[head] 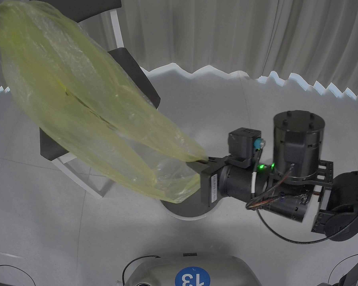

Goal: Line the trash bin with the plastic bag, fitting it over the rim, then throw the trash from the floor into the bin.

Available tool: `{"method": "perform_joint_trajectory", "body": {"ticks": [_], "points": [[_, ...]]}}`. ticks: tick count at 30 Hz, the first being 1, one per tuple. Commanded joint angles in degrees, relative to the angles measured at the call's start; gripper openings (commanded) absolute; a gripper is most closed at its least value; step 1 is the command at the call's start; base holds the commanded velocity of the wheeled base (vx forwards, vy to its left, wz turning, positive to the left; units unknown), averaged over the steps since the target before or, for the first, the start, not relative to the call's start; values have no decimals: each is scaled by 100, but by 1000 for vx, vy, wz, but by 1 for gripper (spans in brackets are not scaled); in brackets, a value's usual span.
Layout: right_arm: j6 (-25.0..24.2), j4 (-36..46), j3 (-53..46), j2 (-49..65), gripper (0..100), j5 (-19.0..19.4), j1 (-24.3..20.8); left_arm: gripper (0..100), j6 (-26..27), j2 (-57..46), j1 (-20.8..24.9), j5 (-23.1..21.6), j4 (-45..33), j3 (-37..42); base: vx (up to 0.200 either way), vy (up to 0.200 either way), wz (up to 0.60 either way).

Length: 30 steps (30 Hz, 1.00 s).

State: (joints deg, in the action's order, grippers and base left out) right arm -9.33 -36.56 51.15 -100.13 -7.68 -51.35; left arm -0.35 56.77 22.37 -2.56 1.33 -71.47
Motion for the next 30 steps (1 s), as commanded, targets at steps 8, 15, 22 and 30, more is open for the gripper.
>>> {"method": "perform_joint_trajectory", "body": {"ticks": [8,15,22,30], "points": [[1,290,-659,1101,0,91,643,0,-9,625,277,19,52,55,0,0,0],[-34,351,-773,1382,0,109,802,0,0,906,461,36,60,81,0,0,0],[-43,360,-1160,1883,0,109,1092,0,-35,1003,655,45,87,72,0,0,0],[-43,518,-1582,2683,0,109,1461,0,-35,1073,813,45,386,90,0,0,0]]}}
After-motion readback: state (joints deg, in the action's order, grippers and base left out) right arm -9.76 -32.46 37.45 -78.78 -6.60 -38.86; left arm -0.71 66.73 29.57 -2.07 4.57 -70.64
